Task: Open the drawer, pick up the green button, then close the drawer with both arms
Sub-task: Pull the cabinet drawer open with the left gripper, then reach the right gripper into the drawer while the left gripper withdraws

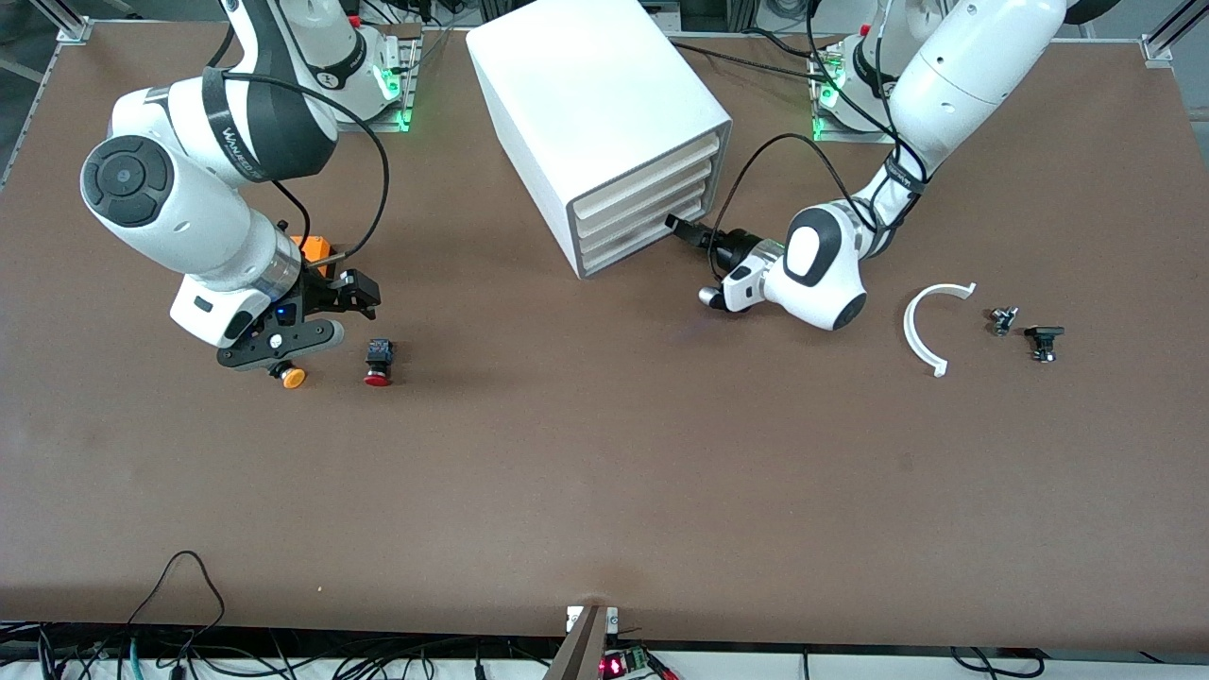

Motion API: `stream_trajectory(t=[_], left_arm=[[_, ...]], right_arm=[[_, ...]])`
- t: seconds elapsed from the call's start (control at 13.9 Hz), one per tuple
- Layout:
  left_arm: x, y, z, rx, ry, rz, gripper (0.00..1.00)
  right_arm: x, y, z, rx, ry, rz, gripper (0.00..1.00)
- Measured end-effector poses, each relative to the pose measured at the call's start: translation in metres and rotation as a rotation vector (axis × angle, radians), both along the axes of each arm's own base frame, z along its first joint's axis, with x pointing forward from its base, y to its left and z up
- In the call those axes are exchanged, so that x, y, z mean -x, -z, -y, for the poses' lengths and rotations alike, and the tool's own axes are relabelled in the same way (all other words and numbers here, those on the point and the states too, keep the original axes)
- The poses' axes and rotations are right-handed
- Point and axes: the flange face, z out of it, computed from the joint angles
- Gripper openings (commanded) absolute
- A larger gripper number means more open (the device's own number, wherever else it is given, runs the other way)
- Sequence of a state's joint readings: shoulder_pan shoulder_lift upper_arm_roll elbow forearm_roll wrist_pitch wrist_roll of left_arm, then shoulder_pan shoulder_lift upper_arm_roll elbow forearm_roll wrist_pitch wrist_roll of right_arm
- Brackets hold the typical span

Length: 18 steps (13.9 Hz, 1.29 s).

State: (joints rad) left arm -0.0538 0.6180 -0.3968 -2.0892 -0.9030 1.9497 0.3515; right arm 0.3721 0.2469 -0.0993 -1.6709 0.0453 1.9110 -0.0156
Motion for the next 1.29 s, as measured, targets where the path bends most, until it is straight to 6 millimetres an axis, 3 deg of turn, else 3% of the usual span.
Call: stream_trajectory(t=[0.22,0.36,0.43,0.57,0.86,0.93,1.08,1.15,1.29], left_arm=[[0.003,-0.003,0.004,0.006,0.008,0.001,0.7],[0.018,-0.002,0.015,0.015,0.034,-0.016,0.43],[0.026,-0.001,0.019,0.016,0.045,-0.025,0.36],[0.031,-0.001,0.021,0.019,0.043,-0.034,0.0],[0.021,-0.007,0.015,0.031,0.019,-0.003,0.0],[0.009,-0.01,0.002,0.019,-0.014,0.024,0.0],[-0.031,-0.022,-0.044,-0.003,-0.106,0.102,0.0],[-0.053,-0.03,-0.072,-0.02,-0.138,0.148,0.99],[-0.078,-0.039,-0.102,-0.035,-0.171,0.197,1.0]], right_arm=[[-0.001,-0.001,-0.005,-0.001,-0.008,0.005,1.0],[0.0,0.001,-0.015,0.0,-0.023,0.002,1.0],[0.0,0.003,-0.021,0.001,-0.031,0.002,1.0],[-0.001,0.005,-0.026,0.002,-0.039,0.0,1.0],[-0.001,0.006,-0.032,0.0,-0.054,0.001,1.0],[0.0,0.005,-0.039,-0.003,-0.085,0.003,1.0],[0.001,0.0,-0.064,-0.018,-0.176,0.019,1.0],[0.003,-0.005,-0.081,-0.029,-0.215,0.031,1.0],[0.007,-0.012,-0.121,-0.055,-0.296,0.05,1.0]])
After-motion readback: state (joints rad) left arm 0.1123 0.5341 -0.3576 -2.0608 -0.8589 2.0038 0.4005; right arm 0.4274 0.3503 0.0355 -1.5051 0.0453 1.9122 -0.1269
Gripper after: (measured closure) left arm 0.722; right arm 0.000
